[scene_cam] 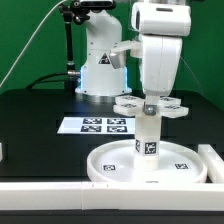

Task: Assemble round table

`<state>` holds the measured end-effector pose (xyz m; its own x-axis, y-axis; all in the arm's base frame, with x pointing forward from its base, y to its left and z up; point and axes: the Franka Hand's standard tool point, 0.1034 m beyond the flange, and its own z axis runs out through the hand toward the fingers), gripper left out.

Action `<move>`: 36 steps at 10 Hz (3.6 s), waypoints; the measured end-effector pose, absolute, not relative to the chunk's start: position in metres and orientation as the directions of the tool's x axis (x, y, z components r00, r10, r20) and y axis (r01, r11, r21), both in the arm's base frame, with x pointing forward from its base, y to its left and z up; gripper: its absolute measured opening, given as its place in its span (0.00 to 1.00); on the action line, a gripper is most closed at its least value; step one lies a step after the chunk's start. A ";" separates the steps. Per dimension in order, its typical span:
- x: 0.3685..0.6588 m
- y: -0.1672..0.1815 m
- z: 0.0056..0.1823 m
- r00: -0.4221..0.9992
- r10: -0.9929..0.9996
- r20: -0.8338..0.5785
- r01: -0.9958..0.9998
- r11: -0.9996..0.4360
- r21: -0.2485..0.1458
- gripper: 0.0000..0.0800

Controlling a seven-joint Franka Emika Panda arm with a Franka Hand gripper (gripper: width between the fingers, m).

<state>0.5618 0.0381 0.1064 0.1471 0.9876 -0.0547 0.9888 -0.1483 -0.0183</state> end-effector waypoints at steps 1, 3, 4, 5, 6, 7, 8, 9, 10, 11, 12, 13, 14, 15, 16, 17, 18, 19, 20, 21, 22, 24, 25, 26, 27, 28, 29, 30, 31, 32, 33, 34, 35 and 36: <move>0.562 0.038 0.106 0.166 0.985 -0.055 0.986 -0.167 -0.017 0.57; 0.560 0.037 0.106 0.354 0.934 -0.054 0.935 -0.355 -0.010 0.57; 0.558 0.038 0.106 0.514 0.856 -0.047 0.857 -0.515 -0.006 0.57; 0.557 0.039 0.105 0.653 0.757 -0.040 0.757 -0.653 -0.005 0.57; 0.557 0.039 0.105 0.749 0.661 -0.040 0.662 -0.750 -0.001 0.57; 0.557 0.041 0.105 0.812 0.583 -0.042 0.583 -0.812 0.004 0.57; 0.558 0.043 0.106 0.857 0.514 -0.040 0.515 -0.857 0.011 0.57; 0.558 0.041 0.105 0.885 0.464 -0.040 0.465 -0.885 0.012 0.57; 0.557 0.041 0.105 0.905 0.423 -0.040 0.423 -0.906 0.013 0.57; 0.557 0.041 0.105 0.939 0.342 -0.038 0.342 -0.939 0.016 0.57; 0.557 0.041 0.105 0.960 0.278 -0.037 0.279 -0.960 0.019 0.57; 0.557 0.041 0.105 0.978 0.203 -0.035 0.204 -0.979 0.019 0.57; 0.556 0.039 0.104 0.999 0.047 -0.021 0.047 -0.999 -0.004 0.57; 0.554 0.040 0.104 0.992 -0.123 -0.015 -0.124 -0.992 -0.028 0.57; 0.554 0.041 0.104 0.970 -0.245 -0.015 -0.245 -0.969 -0.038 0.57; 0.554 0.041 0.104 0.923 -0.385 -0.017 -0.386 -0.921 -0.050 0.57; 0.556 0.042 0.104 0.888 -0.459 -0.005 -0.459 -0.887 -0.053 0.57; 0.556 0.041 0.104 0.858 -0.513 -0.007 -0.513 -0.857 -0.055 0.57; 0.556 0.041 0.104 0.826 -0.564 -0.011 -0.564 -0.824 -0.055 0.57; 0.556 0.041 0.104 0.809 -0.587 -0.013 -0.587 -0.808 -0.054 0.57; 0.556 0.041 0.104 0.761 -0.648 -0.018 -0.648 -0.759 -0.055 0.57; 0.556 0.041 0.104 0.698 -0.716 -0.026 -0.716 -0.696 -0.057 0.57; 0.556 0.041 0.104 0.577 -0.816 -0.038 -0.816 -0.574 -0.073 0.57; 0.555 0.040 0.103 0.453 -0.890 -0.056 -0.890 -0.448 -0.086 0.57; 0.554 0.038 0.102 0.325 -0.943 -0.072 -0.943 -0.317 -0.105 0.57; 0.555 0.038 0.102 0.236 -0.968 -0.084 -0.967 -0.226 -0.119 0.57; 0.555 0.038 0.102 0.111 -0.989 -0.103 -0.988 -0.098 -0.118 0.57; 0.556 0.038 0.102 0.017 -0.993 -0.120 -0.993 -0.002 -0.119 0.57; 0.556 0.037 0.102 -0.051 -0.990 -0.132 -0.992 0.066 -0.112 0.57; 0.556 0.037 0.102 -0.137 -0.979 -0.151 -0.983 0.153 -0.102 0.57; 0.556 0.037 0.102 -0.166 -0.974 -0.154 -0.978 0.182 -0.097 0.57; 0.556 0.038 0.102 -0.176 -0.972 -0.158 -0.977 0.193 -0.095 0.63; 0.556 0.038 0.102 -0.155 -0.975 -0.157 -0.980 0.172 -0.098 0.76; 0.556 0.040 0.106 -0.097 -0.982 -0.160 -0.989 0.112 -0.091 0.76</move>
Offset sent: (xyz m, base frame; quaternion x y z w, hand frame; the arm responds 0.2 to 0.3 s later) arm -0.0207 0.0028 -0.0046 0.0216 0.0259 0.3707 0.9281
